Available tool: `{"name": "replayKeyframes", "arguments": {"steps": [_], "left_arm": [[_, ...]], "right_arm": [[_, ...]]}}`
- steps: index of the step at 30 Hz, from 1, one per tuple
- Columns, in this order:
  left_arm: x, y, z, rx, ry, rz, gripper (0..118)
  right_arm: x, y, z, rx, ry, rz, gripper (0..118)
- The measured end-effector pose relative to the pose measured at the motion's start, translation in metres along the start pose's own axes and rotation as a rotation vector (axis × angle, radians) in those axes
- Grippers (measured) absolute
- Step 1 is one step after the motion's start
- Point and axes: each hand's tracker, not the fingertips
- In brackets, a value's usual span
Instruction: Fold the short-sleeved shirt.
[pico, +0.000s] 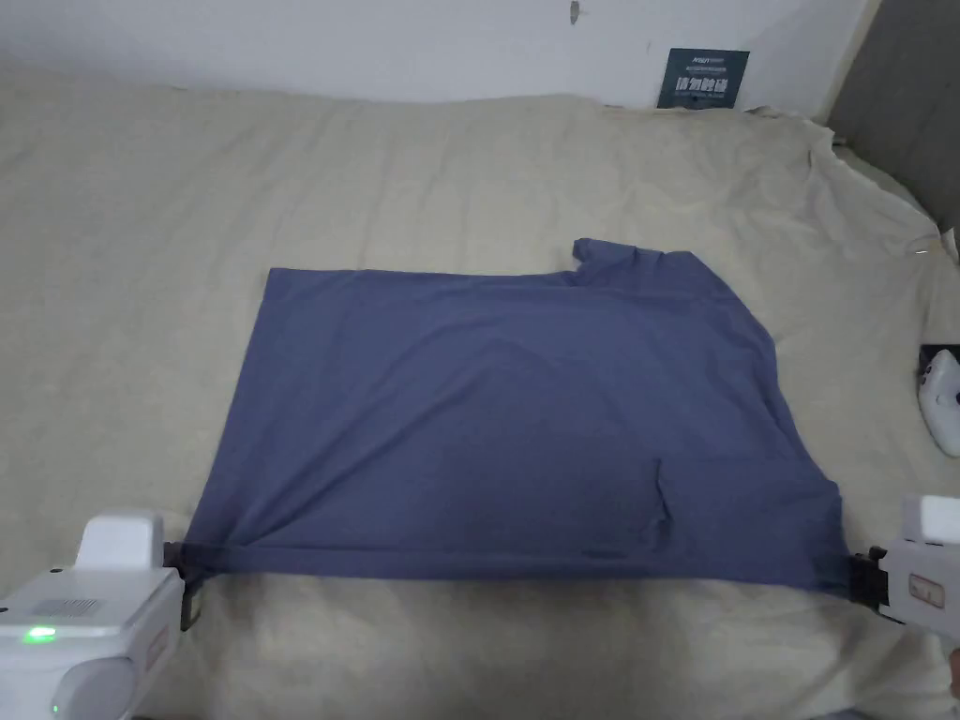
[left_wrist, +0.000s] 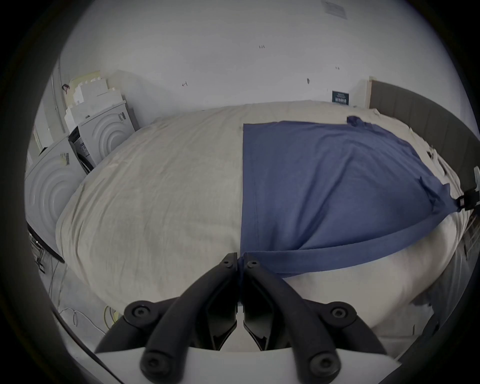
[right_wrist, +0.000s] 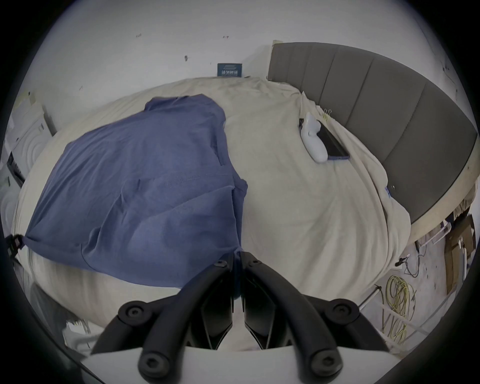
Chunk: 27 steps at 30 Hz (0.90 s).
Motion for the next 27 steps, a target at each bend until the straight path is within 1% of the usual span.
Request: {"name": "replayKeyframes", "arguments": {"steps": [5,7,8,9,10,11,12,13,14,15,18,21,25,27], "left_arm": [[-0.002,-0.014,-0.003,-0.067,0.001,0.002,0],[-0.004,-0.017,-0.005,-0.092,-0.027,0.017,0],[-0.005,-0.016,-0.005,-0.094,-0.028,0.024,6],[-0.007,-0.013,-0.004,-0.101,-0.023,0.036,14],[-0.011,-0.010,-0.002,-0.128,-0.033,0.058,25],[-0.016,-0.008,0.000,-0.136,-0.029,0.086,51],[-0.023,-0.006,0.002,-0.138,-0.028,0.103,76],[-0.030,-0.001,0.006,-0.132,-0.022,0.136,98],[-0.037,0.005,0.010,-0.118,-0.019,0.168,116],[-0.042,0.010,0.017,-0.111,-0.021,0.195,118],[-0.056,0.036,0.034,-0.045,-0.029,0.270,118],[-0.055,0.063,0.052,0.085,-0.040,0.330,118],[-0.025,0.087,0.070,0.277,-0.027,0.293,118],[-0.007,0.089,0.071,0.387,0.012,0.220,118]], "right_arm": [[0.001,-0.020,-0.004,-0.035,0.021,0.025,3],[0.000,-0.024,-0.007,-0.045,0.020,0.036,3],[0.001,-0.025,-0.007,-0.045,0.026,0.035,3],[0.002,-0.025,-0.005,-0.032,0.044,0.026,4],[0.004,-0.025,-0.002,-0.023,0.067,0.018,6],[0.007,-0.022,0.001,-0.034,0.076,0.013,22],[0.012,-0.020,0.005,-0.050,0.086,0.001,47],[0.016,-0.018,0.010,-0.049,0.086,0.002,75],[0.020,-0.017,0.015,-0.053,0.083,0.007,101],[0.024,-0.015,0.023,-0.042,0.074,0.001,107],[0.036,-0.003,0.056,0.121,0.044,-0.049,108],[0.035,0.016,0.087,0.244,0.006,-0.043,108],[0.016,0.030,0.116,0.462,-0.007,-0.002,112],[0.006,0.030,0.119,0.541,-0.003,0.006,114]]}}
